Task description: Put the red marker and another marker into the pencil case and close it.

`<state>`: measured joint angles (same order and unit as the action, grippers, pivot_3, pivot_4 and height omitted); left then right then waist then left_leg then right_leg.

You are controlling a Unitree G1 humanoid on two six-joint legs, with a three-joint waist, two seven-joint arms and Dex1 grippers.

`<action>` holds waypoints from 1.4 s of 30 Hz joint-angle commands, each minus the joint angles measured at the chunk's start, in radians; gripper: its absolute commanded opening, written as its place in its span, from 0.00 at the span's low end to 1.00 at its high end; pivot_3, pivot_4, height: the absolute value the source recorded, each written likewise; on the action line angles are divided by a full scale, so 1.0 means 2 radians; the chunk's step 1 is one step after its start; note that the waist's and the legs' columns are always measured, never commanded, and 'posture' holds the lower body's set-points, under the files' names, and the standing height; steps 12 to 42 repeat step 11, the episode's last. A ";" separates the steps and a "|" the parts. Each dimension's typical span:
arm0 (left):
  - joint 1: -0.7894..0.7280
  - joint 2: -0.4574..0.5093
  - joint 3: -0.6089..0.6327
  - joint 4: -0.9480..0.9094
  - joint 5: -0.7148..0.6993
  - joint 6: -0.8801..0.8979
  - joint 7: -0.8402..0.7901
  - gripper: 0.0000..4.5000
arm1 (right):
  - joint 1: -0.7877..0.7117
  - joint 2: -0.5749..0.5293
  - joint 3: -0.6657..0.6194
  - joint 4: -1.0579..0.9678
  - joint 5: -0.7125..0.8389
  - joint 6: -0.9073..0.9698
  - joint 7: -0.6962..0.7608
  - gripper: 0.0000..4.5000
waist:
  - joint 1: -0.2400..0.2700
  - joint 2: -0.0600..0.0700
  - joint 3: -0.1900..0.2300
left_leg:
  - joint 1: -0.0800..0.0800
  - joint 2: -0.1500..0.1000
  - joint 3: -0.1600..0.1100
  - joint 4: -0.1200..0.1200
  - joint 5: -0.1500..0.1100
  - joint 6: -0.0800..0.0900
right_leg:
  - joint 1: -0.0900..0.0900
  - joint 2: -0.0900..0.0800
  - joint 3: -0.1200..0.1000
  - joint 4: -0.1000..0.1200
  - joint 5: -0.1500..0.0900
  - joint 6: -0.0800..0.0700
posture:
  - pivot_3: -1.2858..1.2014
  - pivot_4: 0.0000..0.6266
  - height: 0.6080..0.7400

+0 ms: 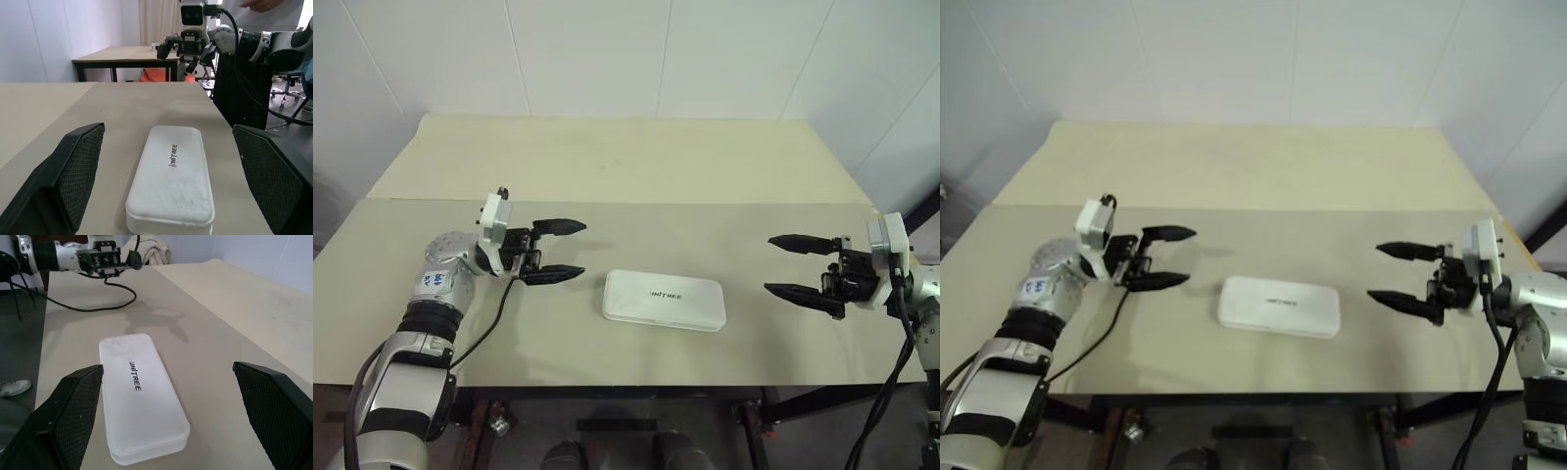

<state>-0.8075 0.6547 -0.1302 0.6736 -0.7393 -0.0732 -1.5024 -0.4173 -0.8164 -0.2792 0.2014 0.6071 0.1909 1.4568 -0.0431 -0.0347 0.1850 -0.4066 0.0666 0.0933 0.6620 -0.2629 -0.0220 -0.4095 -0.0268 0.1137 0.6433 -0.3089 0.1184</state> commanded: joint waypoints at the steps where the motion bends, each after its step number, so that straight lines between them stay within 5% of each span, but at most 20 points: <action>1: 0.007 0.026 0.017 -0.025 -0.015 0.014 -0.056 0.99 | -0.023 -0.009 -0.001 0.001 -0.002 -0.010 0.006 1.00 | -0.002 0.000 0.000 | 0.000 0.000 0.000 0.000 0.000 0.000 | 0.000 0.000 0.000 0.000 0.000 0.000 | 0.52 0.24 1.00; 11: 0.017 0.067 0.036 -0.052 -0.010 0.038 -0.056 0.99 | 0.018 0.029 -0.006 -0.072 0.016 -0.004 -0.030 1.00 | -0.006 0.000 0.000 | 0.000 0.000 0.000 -0.001 0.000 0.000 | 0.000 0.000 0.000 0.000 0.000 0.000 | 0.52 0.24 1.00; 42: 0.017 0.067 0.036 -0.052 -0.010 0.038 -0.056 0.99 | 0.018 0.029 -0.006 -0.072 0.016 -0.004 -0.030 1.00 | -0.006 0.000 0.000 | 0.000 0.000 0.000 -0.001 0.000 0.000 | 0.000 0.000 0.000 0.000 0.000 0.000 | 0.52 0.24 1.00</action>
